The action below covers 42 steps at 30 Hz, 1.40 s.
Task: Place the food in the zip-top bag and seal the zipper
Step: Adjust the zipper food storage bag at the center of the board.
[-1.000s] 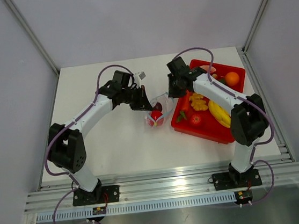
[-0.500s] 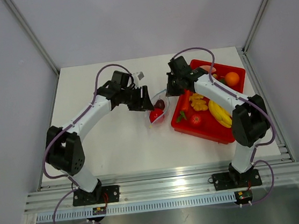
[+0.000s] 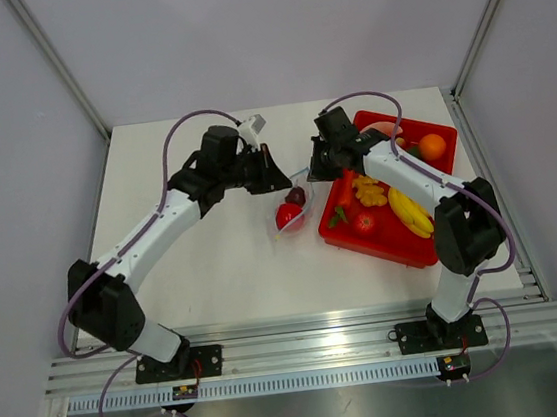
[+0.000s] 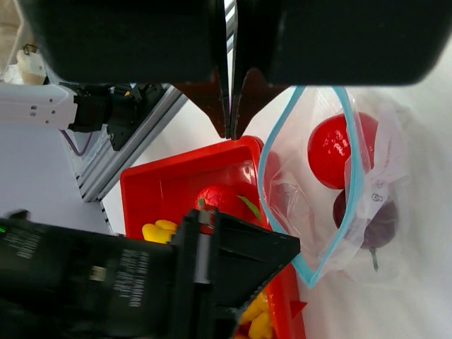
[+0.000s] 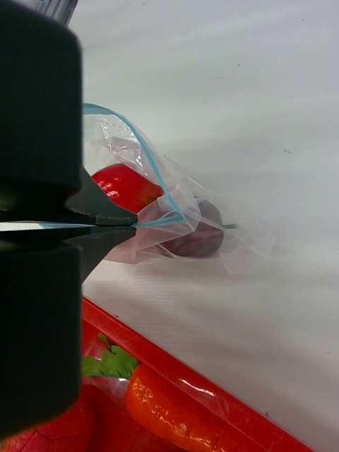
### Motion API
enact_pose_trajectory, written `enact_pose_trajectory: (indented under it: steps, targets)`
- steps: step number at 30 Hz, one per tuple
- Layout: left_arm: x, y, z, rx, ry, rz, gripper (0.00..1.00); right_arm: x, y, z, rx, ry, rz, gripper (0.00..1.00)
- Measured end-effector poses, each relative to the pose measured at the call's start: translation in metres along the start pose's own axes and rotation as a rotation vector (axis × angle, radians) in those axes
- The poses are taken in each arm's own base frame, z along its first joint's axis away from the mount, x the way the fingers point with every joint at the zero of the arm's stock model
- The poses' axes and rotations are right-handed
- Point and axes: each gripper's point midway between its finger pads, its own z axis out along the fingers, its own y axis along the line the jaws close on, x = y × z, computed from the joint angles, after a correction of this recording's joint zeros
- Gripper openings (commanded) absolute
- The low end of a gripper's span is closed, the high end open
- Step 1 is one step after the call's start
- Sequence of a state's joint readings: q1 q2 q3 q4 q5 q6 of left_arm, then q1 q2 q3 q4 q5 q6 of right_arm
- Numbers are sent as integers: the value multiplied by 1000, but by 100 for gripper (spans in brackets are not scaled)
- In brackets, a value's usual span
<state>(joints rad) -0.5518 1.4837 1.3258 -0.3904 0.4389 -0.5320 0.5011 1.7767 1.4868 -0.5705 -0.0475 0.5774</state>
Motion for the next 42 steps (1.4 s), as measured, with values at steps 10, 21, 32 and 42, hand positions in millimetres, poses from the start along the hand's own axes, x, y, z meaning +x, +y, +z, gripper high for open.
enact_pose_trajectory:
  steps: [10, 21, 32, 42]
  targets:
    - [50, 61, 70, -124, 161, -152, 0, 0, 4, -6, -20, -3, 6, 0]
    - [69, 85, 100, -225, 194, -158, 0, -5, 14, -23, -64, -21, 10, 0]
    - [87, 101, 116, -290, 225, -169, 0, 7, 19, -26, -106, 19, 24, 0]
    - [93, 109, 124, -302, 231, -184, 0, 6, 37, -50, -168, 3, 22, 0]
